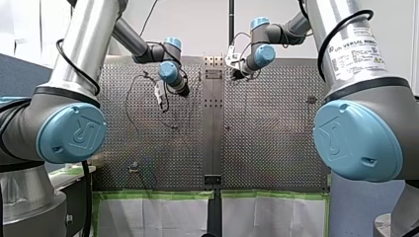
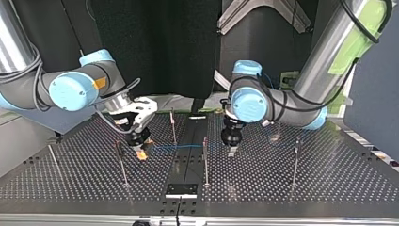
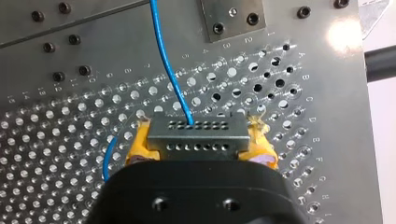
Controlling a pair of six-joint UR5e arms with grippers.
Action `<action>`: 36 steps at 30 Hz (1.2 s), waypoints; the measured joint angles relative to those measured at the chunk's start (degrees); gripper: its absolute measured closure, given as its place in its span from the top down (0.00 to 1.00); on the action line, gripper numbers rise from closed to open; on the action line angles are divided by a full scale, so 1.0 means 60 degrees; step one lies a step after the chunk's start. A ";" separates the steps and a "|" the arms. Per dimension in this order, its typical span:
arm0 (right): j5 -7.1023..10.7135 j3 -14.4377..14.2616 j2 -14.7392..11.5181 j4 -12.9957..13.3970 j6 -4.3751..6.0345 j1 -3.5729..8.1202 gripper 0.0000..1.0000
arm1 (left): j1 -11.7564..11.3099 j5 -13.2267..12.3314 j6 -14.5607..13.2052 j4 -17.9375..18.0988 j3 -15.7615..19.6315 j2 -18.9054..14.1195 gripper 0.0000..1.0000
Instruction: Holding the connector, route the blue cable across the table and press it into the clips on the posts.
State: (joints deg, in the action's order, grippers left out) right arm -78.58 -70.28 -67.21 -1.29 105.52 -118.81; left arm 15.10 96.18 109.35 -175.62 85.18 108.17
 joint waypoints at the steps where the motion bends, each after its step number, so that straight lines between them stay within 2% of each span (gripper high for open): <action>1: 0.0000 0.0000 0.0000 0.0000 0.0003 -0.0004 0.00 | 0.0001 -0.0029 0.0013 0.0025 0.0071 -0.0072 1.00; 16: 0.0000 -0.0001 -0.0001 -0.0016 0.0009 -0.0041 0.00 | 0.0131 -0.0134 0.0109 0.0025 0.1338 -0.1340 1.00; 20: 0.0000 0.0000 -0.0004 -0.0027 0.0006 -0.0046 0.00 | 0.0266 -0.0341 0.0064 -0.0057 0.1589 -0.1672 1.00; 26: 0.0000 0.0000 -0.0009 -0.0031 0.0006 -0.0050 0.00 | 0.0532 -0.0495 -0.0140 -0.0100 0.1649 -0.2143 1.00; 36: -0.0011 0.0000 -0.0025 -0.0031 0.0007 0.0023 0.00 | 0.1054 -0.0228 -0.0385 -0.0077 0.1604 -0.2964 1.00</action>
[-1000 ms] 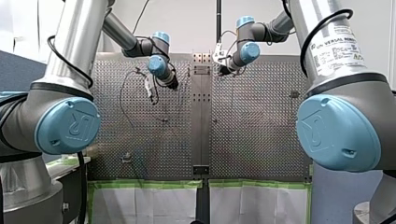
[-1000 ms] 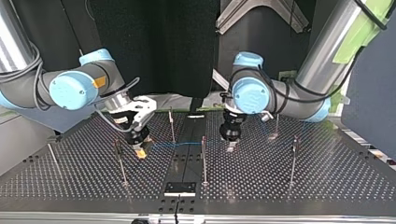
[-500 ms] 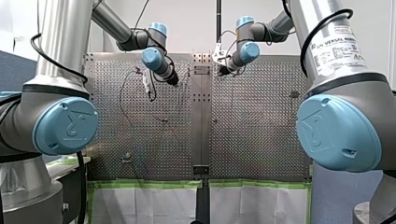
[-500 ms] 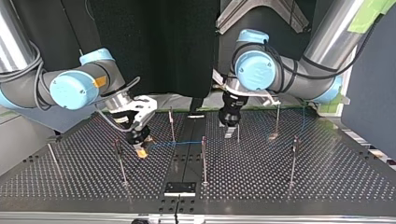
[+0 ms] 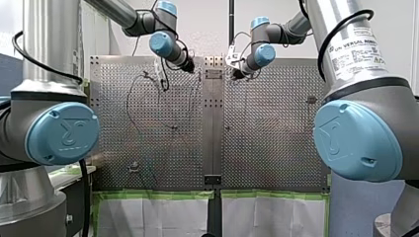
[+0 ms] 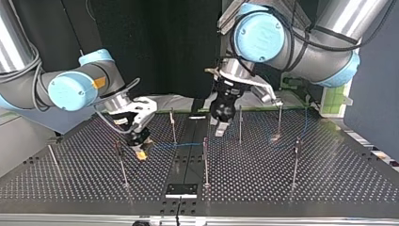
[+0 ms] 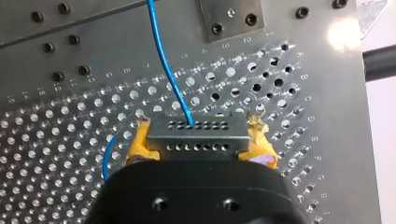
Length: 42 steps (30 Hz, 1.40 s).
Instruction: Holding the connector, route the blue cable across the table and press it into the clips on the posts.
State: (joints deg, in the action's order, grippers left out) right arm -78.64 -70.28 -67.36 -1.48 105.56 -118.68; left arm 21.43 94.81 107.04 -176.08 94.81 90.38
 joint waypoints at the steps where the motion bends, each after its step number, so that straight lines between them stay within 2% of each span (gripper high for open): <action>1: -0.0001 0.0001 -0.0001 0.0001 0.0001 0.0015 0.00 | 0.0049 0.0037 -0.0017 0.0001 -0.0022 -0.0072 1.00; 4: -0.0003 0.0007 -0.0004 0.0000 0.0002 0.0055 0.00 | 0.0237 0.0183 -0.0055 -0.0001 -0.0161 -0.0274 1.00; 7: -0.0004 0.0008 -0.0005 -0.0006 0.0002 0.0085 0.00 | 0.0490 0.0419 -0.0158 -0.0086 -0.0398 -0.0222 1.00; 18: 0.0003 0.0006 -0.0016 -0.0029 0.0016 0.0114 0.00 | 0.1436 0.1359 -0.0723 -0.0667 -0.1341 0.0640 1.00; 32: -0.0002 0.0001 -0.0017 -0.0028 0.0017 0.0135 0.00 | 0.2598 0.2524 -0.1012 -0.0878 -0.2505 0.1805 1.00; 36: 0.0001 0.0002 -0.0018 -0.0024 0.0017 0.0134 0.00 | 0.2722 0.2840 -0.1036 -0.0945 -0.2821 0.2121 1.00; 42: 0.0005 0.0000 -0.0017 -0.0025 0.0016 0.0138 0.00 | 0.2578 0.3293 -0.1056 -0.1023 -0.3311 0.2609 1.00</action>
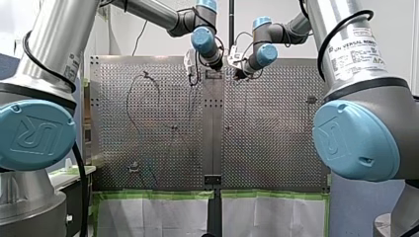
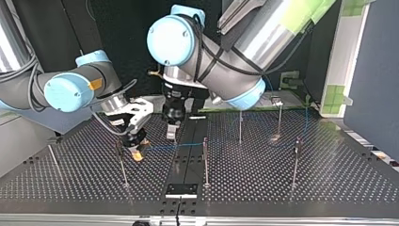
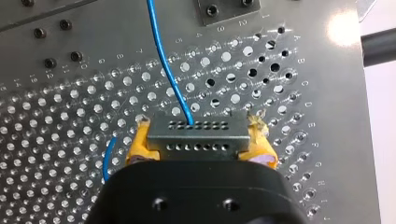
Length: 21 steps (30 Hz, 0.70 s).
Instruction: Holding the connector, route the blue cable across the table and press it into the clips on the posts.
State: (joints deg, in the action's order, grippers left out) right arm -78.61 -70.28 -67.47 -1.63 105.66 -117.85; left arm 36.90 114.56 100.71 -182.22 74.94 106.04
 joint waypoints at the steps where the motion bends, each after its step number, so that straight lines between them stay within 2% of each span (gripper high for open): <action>1: -0.0001 0.0000 -0.0001 0.0001 0.0000 0.0000 0.00 | -0.0052 0.0034 -0.0004 0.0000 -0.0071 0.0072 1.00; 5: -0.0001 0.0000 0.0000 0.0008 0.0000 -0.0002 0.00 | -0.0253 0.0073 -0.0022 0.0048 -0.0416 0.0418 1.00; 11: 0.0005 0.0000 0.0000 0.0007 0.0001 -0.0002 0.00 | -0.0322 0.0029 -0.0023 0.0223 -0.0805 0.0915 1.00; 21: 0.0006 0.0001 0.0000 -0.0004 0.0000 -0.0007 0.00 | -0.0545 0.0173 0.0016 0.0624 -0.1068 0.1703 1.00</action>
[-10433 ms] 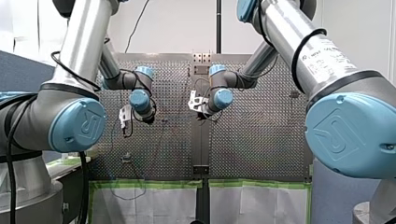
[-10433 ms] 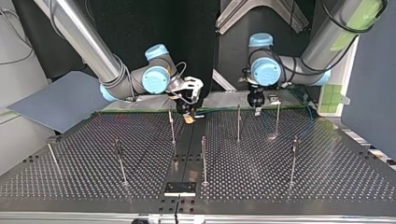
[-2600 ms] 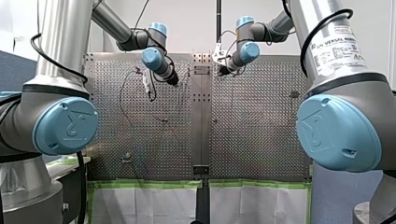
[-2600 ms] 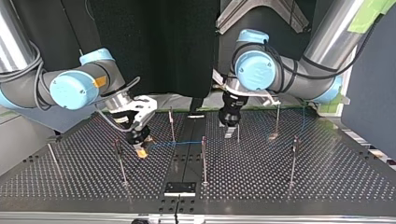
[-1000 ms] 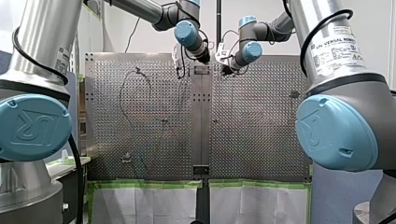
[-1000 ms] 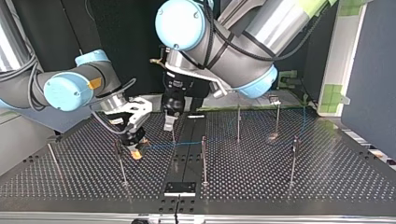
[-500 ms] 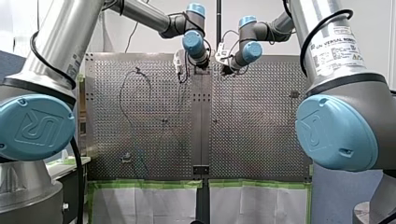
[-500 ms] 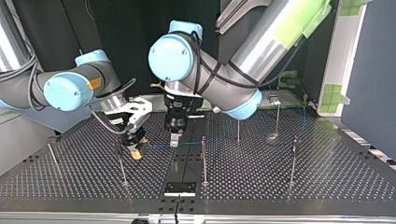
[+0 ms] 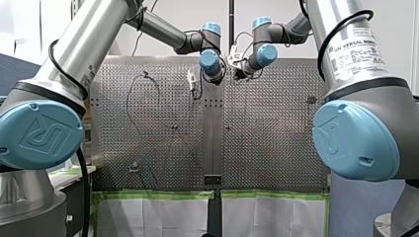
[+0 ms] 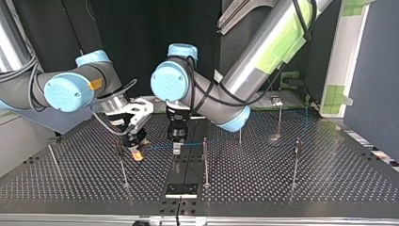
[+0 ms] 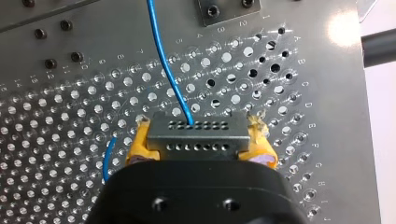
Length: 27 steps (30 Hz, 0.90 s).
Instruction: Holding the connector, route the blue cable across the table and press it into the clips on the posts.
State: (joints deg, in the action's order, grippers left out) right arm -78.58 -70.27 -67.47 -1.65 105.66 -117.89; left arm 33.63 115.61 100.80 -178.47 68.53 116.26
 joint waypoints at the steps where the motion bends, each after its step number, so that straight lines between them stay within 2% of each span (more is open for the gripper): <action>1: 0.0000 -0.0001 0.0000 0.0000 0.0000 -0.0001 0.00 | -0.0049 -0.0004 0.0000 0.0042 -0.0004 0.0042 1.00; 6: -0.0001 -0.0001 0.0000 0.0000 0.0000 -0.0012 0.00 | -0.0222 -0.0032 0.0002 0.0127 -0.0010 0.0119 1.00; 14: 0.0000 -0.0001 0.0000 -0.0001 0.0010 -0.0011 0.00 | -0.0249 0.0000 0.0043 0.0152 -0.0011 0.0124 1.00; 15: 0.0000 -0.0001 0.0002 0.0000 0.0015 -0.0012 0.00 | -0.0246 0.0024 0.0047 0.0152 -0.0011 0.0125 0.70; 16: -0.0001 0.0000 0.0001 -0.0001 0.0022 -0.0013 0.00 | -0.0239 0.0056 0.0043 0.0153 -0.0012 0.0125 0.70; 18: 0.0000 -0.0001 0.0001 -0.0005 0.0032 -0.0013 0.00 | -0.0209 0.0152 0.0038 0.0154 -0.0011 0.0126 0.48; 19: -0.0001 -0.0001 0.0001 -0.0008 0.0037 -0.0014 0.00 | -0.0198 0.0207 0.0038 0.0154 -0.0009 0.0126 0.48; 20: 0.0000 -0.0001 0.0001 -0.0010 0.0038 -0.0015 0.00 | -0.0186 0.0294 0.0036 0.0154 -0.0008 0.0123 0.39; 21: 0.0000 -0.0001 0.0001 -0.0011 0.0040 -0.0015 0.00 | -0.0178 0.0366 0.0034 0.0156 -0.0009 0.0120 0.25; 22: 0.0000 -0.0001 0.0001 -0.0012 0.0041 -0.0016 0.00 | -0.0172 0.0440 0.0030 0.0162 -0.0010 0.0117 0.25; 24: -0.0001 -0.0001 0.0000 -0.0014 0.0042 -0.0017 0.00 | -0.0161 0.0586 0.0023 0.0187 -0.0012 0.0113 0.07; 25: 0.0000 -0.0001 0.0001 -0.0014 0.0043 -0.0017 0.00 | -0.0156 0.0627 0.0022 0.0198 -0.0012 0.0111 0.07; 26: 0.0000 -0.0001 0.0001 -0.0015 0.0043 -0.0017 0.00 | -0.0148 0.0664 0.0020 0.0209 -0.0013 0.0109 0.00; 27: 0.0000 -0.0001 0.0000 -0.0015 0.0043 -0.0017 0.00 | -0.0141 0.0685 0.0023 0.0214 -0.0011 0.0107 0.00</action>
State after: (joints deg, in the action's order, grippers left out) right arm -78.58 -70.28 -67.46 -1.74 105.92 -117.99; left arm 32.78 119.71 100.94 -177.19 68.46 116.90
